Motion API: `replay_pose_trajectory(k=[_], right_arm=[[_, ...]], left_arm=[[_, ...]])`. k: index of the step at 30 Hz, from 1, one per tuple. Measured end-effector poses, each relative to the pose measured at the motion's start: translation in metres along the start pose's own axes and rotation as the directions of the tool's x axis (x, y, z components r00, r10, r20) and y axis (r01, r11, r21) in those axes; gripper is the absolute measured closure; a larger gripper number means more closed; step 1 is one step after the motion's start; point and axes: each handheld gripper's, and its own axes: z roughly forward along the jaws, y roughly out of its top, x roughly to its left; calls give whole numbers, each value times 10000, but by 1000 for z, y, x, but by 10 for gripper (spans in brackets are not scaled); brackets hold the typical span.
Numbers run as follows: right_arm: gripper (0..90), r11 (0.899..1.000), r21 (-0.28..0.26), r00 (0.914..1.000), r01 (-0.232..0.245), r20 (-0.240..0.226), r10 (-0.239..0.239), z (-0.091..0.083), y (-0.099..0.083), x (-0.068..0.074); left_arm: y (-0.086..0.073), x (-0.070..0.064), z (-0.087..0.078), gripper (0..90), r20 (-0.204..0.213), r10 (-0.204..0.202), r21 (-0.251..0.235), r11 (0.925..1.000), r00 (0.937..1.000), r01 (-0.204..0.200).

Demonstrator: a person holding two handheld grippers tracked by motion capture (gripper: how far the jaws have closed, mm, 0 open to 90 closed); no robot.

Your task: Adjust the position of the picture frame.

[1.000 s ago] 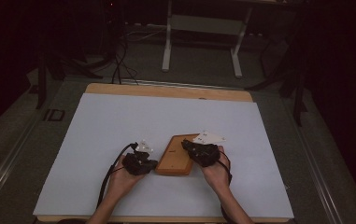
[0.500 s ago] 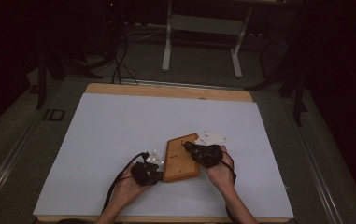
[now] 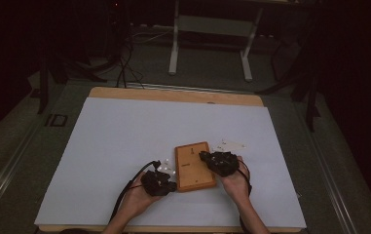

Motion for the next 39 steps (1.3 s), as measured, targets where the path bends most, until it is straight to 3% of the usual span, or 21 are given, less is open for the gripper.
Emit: replay_pose_trajectory(k=[8, 16, 22, 32, 39], right_arm=[[840, 9998, 144, 9998, -171, 89, 169, 4, -4, -4], [839, 9964, 388, 9962, -756, 465, 738, 10, -3, -8], [838, 9962, 441, 9957, -746, 578, 721, 14, 2, -5], [840, 9966, 520, 9980, -634, -3, 635, 28, 10, 6], [840, 9960, 511, 9970, -731, -222, 743, 28, 7, 3]], left_arm=[[0, 1, 0, 866, 25, -22, 50, 10000, 10000, 22], [4, -3, 4, 872, 62, 139, 40, 9999, 9999, -139], [3, -2, 4, 878, 89, 118, 28, 9999, 9999, -119], [4, -8, 4, 877, 265, 364, 144, 9992, 9990, -368], [0, 1, -9, 876, 333, 335, -43, 9994, 9989, -334]])
